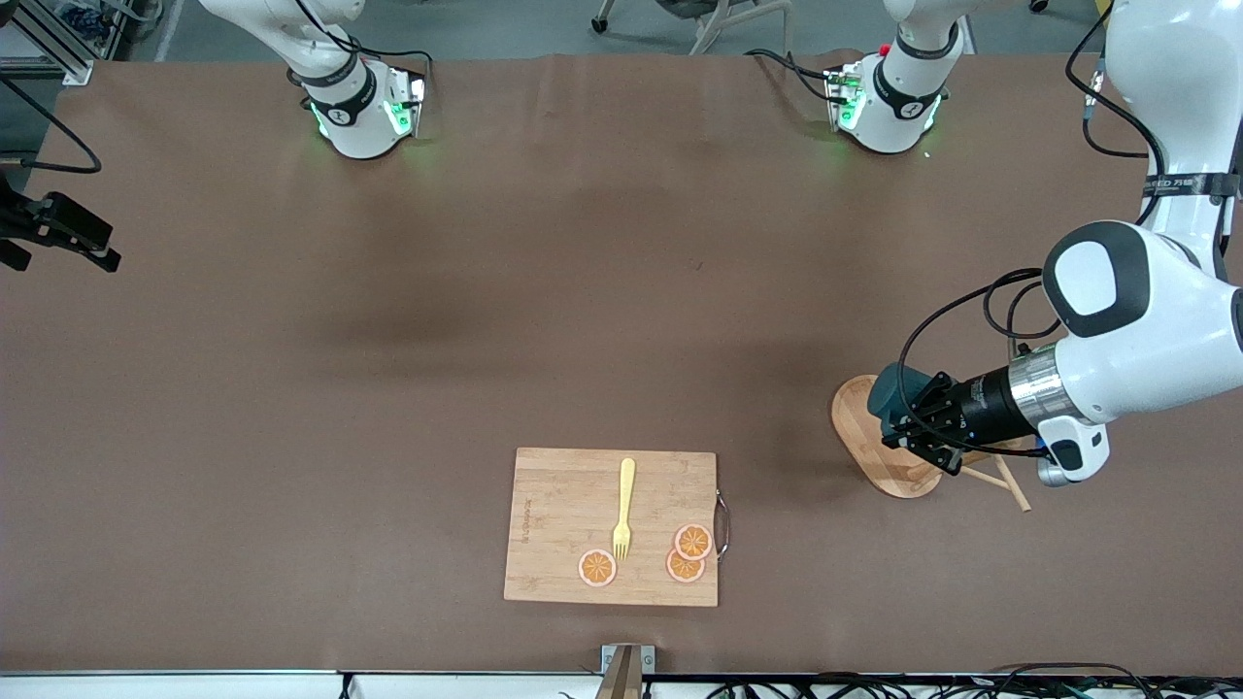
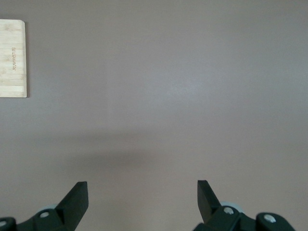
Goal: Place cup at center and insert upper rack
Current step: 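Hang the mug handle on a mug-tree peg and open the left gripper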
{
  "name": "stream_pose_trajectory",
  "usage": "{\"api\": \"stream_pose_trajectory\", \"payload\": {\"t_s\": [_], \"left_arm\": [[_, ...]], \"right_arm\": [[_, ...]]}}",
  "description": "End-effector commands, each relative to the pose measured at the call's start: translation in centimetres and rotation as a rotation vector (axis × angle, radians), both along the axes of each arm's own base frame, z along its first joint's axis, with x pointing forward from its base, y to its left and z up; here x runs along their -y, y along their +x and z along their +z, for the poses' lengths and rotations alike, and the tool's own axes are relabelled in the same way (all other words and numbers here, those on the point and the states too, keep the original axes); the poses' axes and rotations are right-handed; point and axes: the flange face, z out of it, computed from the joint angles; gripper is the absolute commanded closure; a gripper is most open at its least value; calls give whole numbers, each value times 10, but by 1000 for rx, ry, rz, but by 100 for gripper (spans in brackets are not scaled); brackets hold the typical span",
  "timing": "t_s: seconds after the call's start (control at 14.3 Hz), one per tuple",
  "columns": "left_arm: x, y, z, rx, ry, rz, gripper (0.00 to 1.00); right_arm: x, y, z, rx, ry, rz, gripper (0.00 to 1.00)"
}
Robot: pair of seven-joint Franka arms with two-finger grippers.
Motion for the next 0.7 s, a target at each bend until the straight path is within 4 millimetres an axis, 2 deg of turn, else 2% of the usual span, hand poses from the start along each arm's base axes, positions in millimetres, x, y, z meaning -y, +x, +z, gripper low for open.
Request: {"api": "stream_pose_trajectory", "payload": {"t_s": [0.0, 0.63], "left_arm": [[-17, 6, -7, 13, -20, -7, 97], [-38, 10, -16, 24, -16, -16, 97]], "right_arm": [[-1, -6, 6, 7, -8, -10, 0], [-1, -5, 6, 10, -9, -10, 0]]}}
